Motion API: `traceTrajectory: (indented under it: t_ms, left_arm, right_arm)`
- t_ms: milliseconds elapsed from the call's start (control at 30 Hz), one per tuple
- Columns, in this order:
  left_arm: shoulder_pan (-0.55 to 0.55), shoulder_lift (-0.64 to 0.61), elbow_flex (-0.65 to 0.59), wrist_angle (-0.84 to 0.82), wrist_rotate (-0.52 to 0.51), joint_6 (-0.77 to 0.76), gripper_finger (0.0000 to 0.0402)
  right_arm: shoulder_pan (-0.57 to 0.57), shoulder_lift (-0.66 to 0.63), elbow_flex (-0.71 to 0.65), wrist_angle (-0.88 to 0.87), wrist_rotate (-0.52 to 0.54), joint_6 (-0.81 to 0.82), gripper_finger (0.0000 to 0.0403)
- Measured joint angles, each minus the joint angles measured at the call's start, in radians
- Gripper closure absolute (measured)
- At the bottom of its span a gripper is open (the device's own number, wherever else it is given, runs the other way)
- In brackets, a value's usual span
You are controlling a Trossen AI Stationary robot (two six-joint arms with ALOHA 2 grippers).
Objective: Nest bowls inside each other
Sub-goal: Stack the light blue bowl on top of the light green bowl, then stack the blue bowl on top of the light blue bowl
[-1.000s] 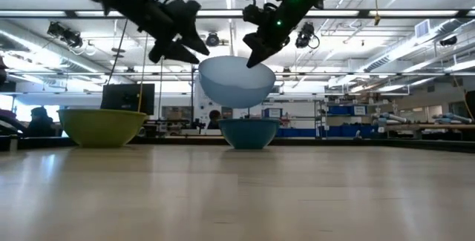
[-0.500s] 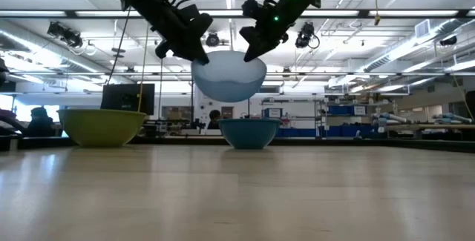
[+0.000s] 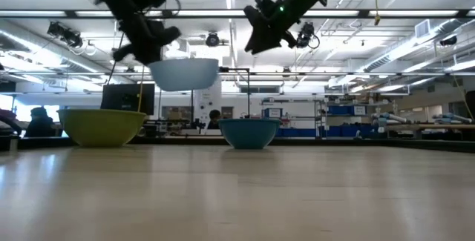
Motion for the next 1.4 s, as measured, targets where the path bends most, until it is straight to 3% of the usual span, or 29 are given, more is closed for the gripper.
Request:
traceTrajectory:
  t_ms: [233,467,700,867,1233,1400]
  left_arm:
    - [0.047,-0.120,-0.002,-0.393,-0.154,-0.216,0.0400]
    - [0.038,-0.130,-0.003,-0.572,-0.320,-0.415,0.0399]
    - [0.037,-0.126,-0.139,-0.558,-0.345,-0.580,0.0392]
    - [0.037,-0.126,-0.201,-0.545,-0.334,-0.694,0.0355]
    - [0.037,-0.126,-0.201,-0.448,-0.293,-0.608,0.0230]
    - [0.036,-0.128,-0.195,-0.458,-0.253,-0.606,0.0205]
  right_arm:
    - [-0.077,0.021,-0.002,-0.048,-0.081,0.062,0.0272]
    - [-0.107,0.020,-0.002,-0.034,-0.083,0.049,0.0272]
    - [-0.110,0.020,-0.033,-0.025,-0.095,0.053,0.0272]
    - [-0.107,0.020,-0.037,-0.026,-0.117,0.055,0.0270]
    - [-0.140,0.020,-0.037,-0.117,-0.157,0.108,0.0257]
    - [-0.148,0.020,-0.037,-0.131,-0.160,0.141,0.0257]
